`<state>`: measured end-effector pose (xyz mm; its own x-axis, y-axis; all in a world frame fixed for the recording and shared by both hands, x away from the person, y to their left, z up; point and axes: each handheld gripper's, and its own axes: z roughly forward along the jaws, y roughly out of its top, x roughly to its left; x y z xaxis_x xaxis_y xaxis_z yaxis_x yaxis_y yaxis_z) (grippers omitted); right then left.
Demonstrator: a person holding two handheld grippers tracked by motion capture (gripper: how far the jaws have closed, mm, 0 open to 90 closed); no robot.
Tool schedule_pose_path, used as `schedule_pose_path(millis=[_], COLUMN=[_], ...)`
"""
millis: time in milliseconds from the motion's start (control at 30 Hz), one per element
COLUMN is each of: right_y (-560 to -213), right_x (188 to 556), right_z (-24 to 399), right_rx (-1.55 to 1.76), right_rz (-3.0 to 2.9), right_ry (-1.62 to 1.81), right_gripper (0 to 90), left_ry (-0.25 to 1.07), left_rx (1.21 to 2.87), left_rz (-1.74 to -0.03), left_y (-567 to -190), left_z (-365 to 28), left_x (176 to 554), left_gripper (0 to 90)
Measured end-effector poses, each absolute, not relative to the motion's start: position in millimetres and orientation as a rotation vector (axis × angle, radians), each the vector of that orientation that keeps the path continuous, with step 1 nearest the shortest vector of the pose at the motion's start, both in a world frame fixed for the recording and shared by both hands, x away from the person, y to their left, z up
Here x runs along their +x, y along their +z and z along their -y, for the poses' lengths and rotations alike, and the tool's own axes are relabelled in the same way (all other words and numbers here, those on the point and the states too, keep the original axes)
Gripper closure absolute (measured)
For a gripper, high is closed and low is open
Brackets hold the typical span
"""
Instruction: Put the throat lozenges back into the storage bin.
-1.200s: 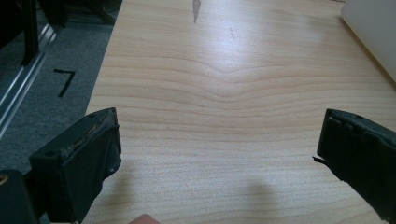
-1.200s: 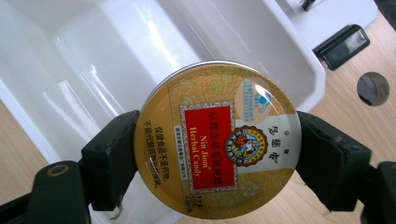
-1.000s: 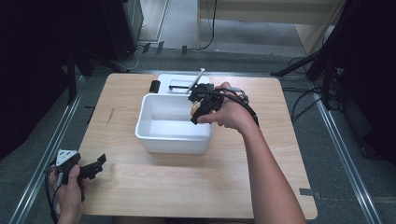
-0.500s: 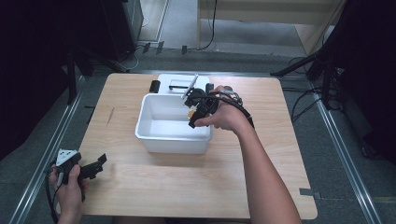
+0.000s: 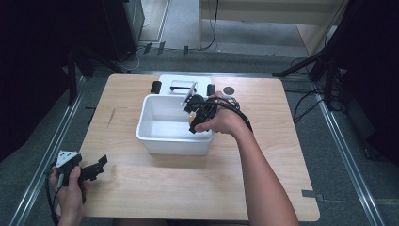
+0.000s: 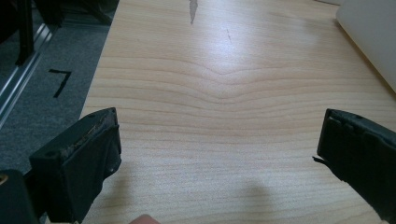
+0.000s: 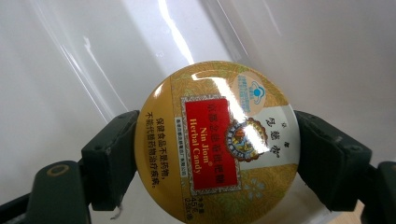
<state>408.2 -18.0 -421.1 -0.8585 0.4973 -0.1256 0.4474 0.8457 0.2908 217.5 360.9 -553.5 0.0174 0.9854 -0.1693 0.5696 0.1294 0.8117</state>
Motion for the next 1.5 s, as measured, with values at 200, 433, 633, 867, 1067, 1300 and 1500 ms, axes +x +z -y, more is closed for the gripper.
schedule_pose_path(millis=[200, 433, 633, 867, 1067, 1300, 1500], right_y=[-428, -435, -439, -442, -441, -430, -416], right_x=[409, 409, 410, 409, 408, 405, 402], right_z=[16, 12, 8, 5, 5, 6, 13], right_rx=[0.720, 0.699, 0.669, 0.658, 0.653, 0.680, 0.714], right_rz=[-2.831, -2.837, -2.851, -2.859, -2.852, -2.827, -2.792], right_ry=[0.348, 0.309, 0.275, 0.250, 0.259, 0.325, 0.393], right_gripper=[20.7, 20.7, 20.5, 21.3, 20.7, 20.2, 20.2], left_ry=[0.691, 0.689, 0.685, 0.686, 0.684, 0.685, 0.684], left_rx=[1.535, 1.541, 1.541, 1.542, 1.544, 1.548, 1.548], left_rz=[-1.648, -1.646, -1.648, -1.646, -1.647, -1.645, -1.645], left_y=[-553, -553, -553, -553, -553, -553, -553], left_z=[-361, -361, -361, -361, -361, -361, -361], left_x=[217, 218, 218, 218, 218, 218, 218], left_gripper=[0.0, 0.0, 0.0, 0.0, 0.0, 0.0, 0.0])
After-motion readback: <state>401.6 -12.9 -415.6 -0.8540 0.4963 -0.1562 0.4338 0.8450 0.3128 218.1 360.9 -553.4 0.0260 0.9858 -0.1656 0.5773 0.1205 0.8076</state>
